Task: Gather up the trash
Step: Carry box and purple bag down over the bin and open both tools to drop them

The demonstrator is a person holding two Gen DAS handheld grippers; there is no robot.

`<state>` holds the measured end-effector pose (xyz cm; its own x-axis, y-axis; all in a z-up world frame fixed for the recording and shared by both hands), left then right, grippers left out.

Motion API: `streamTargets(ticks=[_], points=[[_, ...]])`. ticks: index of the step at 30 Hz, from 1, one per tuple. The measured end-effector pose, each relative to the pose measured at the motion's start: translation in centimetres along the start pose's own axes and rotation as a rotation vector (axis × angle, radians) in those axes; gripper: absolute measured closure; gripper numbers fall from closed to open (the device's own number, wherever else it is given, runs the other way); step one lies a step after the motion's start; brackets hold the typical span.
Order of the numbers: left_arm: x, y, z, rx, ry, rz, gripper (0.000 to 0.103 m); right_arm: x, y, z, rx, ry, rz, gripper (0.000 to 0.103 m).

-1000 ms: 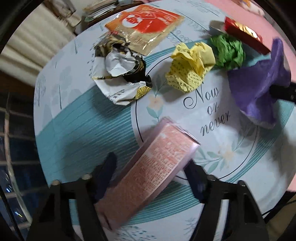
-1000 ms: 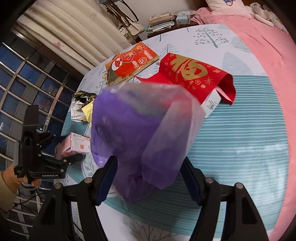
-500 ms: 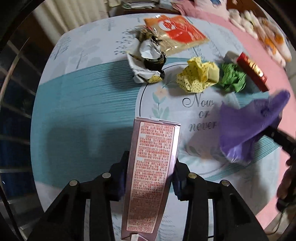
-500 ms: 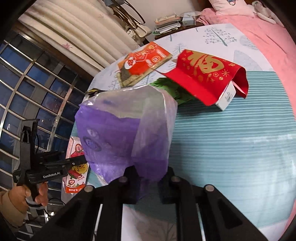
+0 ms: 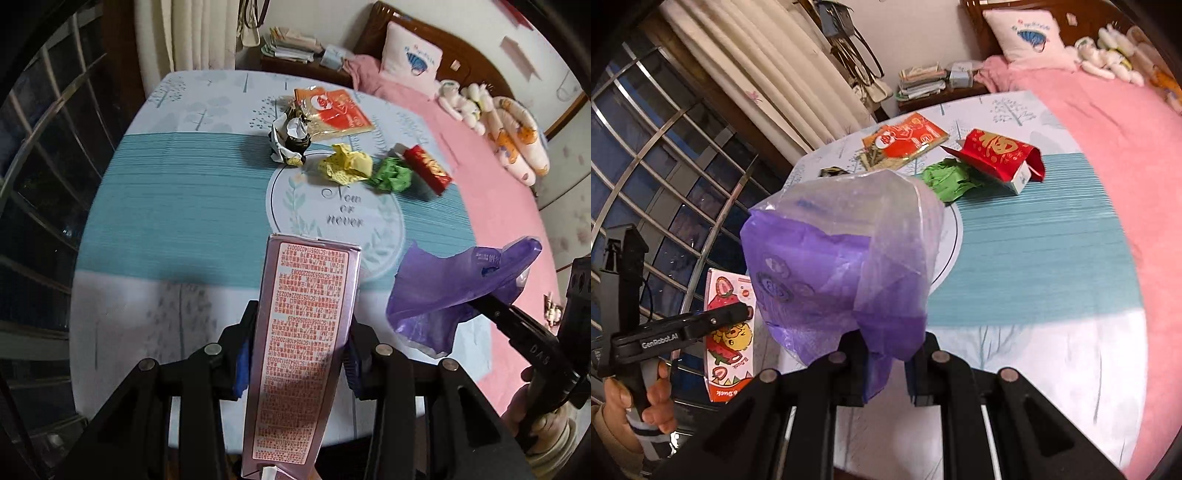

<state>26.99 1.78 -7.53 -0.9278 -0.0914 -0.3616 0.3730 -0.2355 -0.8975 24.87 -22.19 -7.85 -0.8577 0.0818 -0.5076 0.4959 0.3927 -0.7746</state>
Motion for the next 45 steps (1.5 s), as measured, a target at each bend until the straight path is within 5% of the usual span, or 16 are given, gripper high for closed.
streamTargets(ticks=[12,22,32,45], points=[[9.1,-9.5,-0.6,0.026,0.155,0.122,0.064,9.5,-7.8,-9.2,0.136,-0.09,0.098,0.09],[15.9,-10.6,-1.2,0.067,0.221,0.059,0.064,18.0,-10.7,-11.8,0.221,-0.091,0.067,0.09],[20.5,-5.4,-0.6,0.089,0.211,-0.055,0.064,23.0,-8.0,-8.0,0.3,-0.015,-0.066,0.09],[27.5,9.3,-0.5,0.024,0.164,-0.188,0.064,31.8,5.4,0.4,0.313,0.073,-0.303,0.09]])
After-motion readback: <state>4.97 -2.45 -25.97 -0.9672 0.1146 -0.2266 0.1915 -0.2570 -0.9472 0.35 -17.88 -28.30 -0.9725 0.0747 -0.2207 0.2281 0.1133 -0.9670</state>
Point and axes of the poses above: each gripper's, at about its wrist camera, not at the fingertips, and y roughly the way its jaws point, z to its right, x to its underside, the point moved 3 cm from there along y, roughly the way its jaws point, and after that the axes turned 1 degree about x, right-handed, at the moved point
